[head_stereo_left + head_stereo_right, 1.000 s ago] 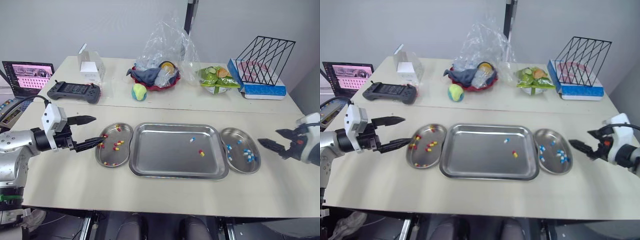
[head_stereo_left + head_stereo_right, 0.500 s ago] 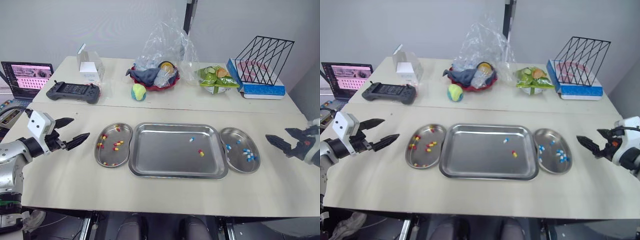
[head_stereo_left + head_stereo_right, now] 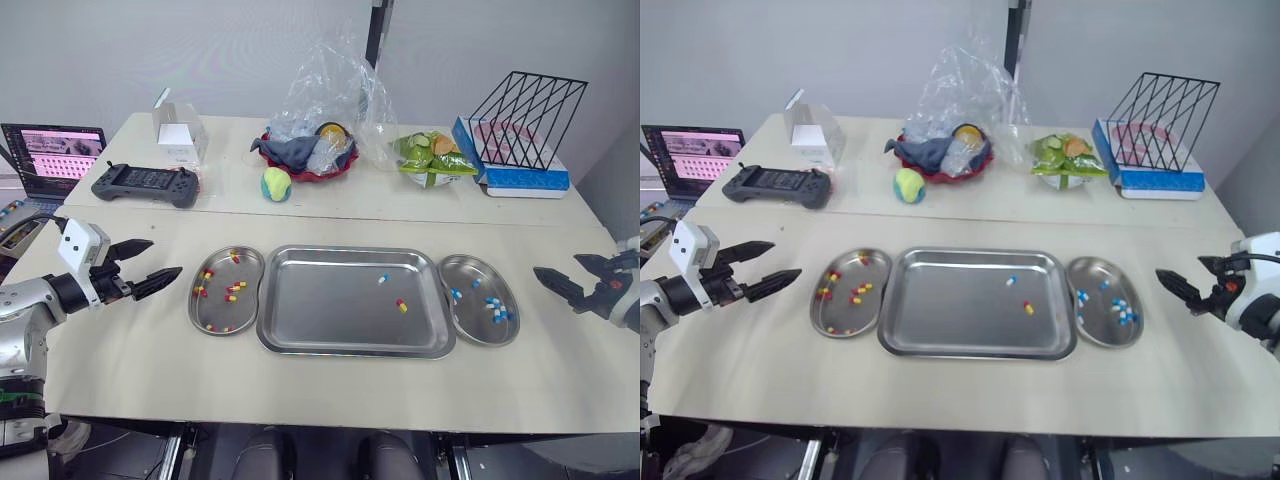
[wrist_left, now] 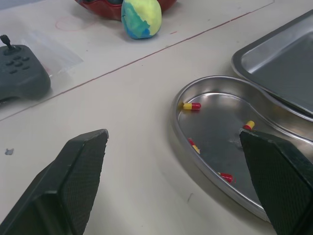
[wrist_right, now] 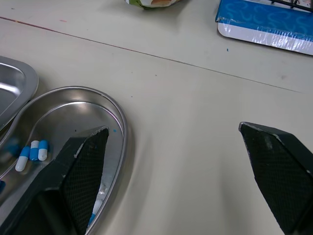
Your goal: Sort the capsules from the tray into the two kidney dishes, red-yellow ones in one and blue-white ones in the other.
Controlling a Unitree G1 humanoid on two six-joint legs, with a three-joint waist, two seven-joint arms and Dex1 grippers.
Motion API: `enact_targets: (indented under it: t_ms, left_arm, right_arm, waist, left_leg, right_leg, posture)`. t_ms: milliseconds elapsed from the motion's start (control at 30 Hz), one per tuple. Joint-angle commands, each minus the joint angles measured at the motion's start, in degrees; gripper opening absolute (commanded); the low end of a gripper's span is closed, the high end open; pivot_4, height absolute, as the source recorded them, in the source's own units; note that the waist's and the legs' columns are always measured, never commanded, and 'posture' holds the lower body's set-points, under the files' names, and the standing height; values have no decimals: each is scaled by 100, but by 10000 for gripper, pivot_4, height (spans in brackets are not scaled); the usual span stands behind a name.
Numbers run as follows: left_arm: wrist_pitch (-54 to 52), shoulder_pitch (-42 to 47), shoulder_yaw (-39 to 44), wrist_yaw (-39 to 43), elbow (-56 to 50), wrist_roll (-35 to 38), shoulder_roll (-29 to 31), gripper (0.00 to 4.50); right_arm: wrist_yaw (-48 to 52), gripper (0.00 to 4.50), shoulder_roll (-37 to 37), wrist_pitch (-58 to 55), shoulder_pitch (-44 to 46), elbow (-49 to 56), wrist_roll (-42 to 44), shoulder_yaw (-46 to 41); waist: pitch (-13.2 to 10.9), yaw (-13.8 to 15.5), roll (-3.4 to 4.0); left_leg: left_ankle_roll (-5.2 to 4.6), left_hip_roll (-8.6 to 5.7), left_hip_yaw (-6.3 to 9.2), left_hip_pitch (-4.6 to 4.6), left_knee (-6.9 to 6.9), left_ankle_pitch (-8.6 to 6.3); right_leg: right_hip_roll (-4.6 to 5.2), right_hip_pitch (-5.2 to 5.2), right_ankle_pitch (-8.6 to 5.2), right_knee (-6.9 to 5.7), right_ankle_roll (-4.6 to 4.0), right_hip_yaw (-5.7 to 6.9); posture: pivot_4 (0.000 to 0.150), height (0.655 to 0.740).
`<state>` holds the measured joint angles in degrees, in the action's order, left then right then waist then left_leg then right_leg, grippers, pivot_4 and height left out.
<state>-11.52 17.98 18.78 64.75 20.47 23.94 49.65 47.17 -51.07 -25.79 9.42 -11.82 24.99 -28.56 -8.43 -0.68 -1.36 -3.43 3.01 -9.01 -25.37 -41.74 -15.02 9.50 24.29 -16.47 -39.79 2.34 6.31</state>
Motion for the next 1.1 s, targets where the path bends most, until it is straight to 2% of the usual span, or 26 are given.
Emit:
enact_targets:
  t_ms: [33, 300, 533, 833, 933, 1100]
  left_arm:
    - [-110, -1, 85, 6, -379, 118, 101, 45000]
    - [-269, 10, 28, 93, -764, 209, 75, 45000]
    - [-774, -194, -60, 395, -1733, 663, 19, 45000]
    - [-1463, 144, -776, 350, -2619, 913, -137, 45000]
    - [-1973, 758, -1637, 238, -3216, 1018, -621, 45000]
    - [-2077, 1576, -2363, -17, -2946, 695, -1379, 45000]
  right_arm:
    - [18, 44732, -84, -9, -9, 204, 61, -110]
    - [176, 44732, -79, -23, -132, 659, 135, -29]
    - [-12, 44732, 110, -717, -301, 1946, 397, 264]
    - [-91, 44732, 177, -1217, -591, 2765, 707, 151]
    - [24, 44732, 122, -1334, -982, 3163, 853, -162]
    - [-69, 44732, 172, -1416, -1465, 3495, 923, -558]
  waist:
    - [0, 2, 0]
    - [0, -2, 0]
    - [0, 6, 0]
    - [0, 95, 0]
    - [0, 206, 0]
    - [1, 198, -1]
  left_leg:
    - [0, 0, 0, 0, 0, 0]
    - [0, 1, 0, 0, 0, 0]
    - [0, 1, 3, 0, 0, 0]
    - [0, -3, 8, -1, -1, 0]
    - [-1, -8, 10, -2, -4, 0]
    - [-5, -14, 25, -9, -19, 0]
  right_leg:
    - [0, 0, 0, 0, 0, 0]
    - [-1, 0, 0, 0, 0, 0]
    - [0, -1, 0, -1, 0, 0]
    - [1, -4, 0, 0, 0, 0]
    - [2, -10, 1, 2, 2, 0]
    - [-11, -18, 2, 3, 9, -2]
  posture:
    - [1500, 6837]
    - [1500, 6837]
    - [1500, 6837]
    - [1500, 6837]
    - [1500, 6837]
    - [1500, 6837]
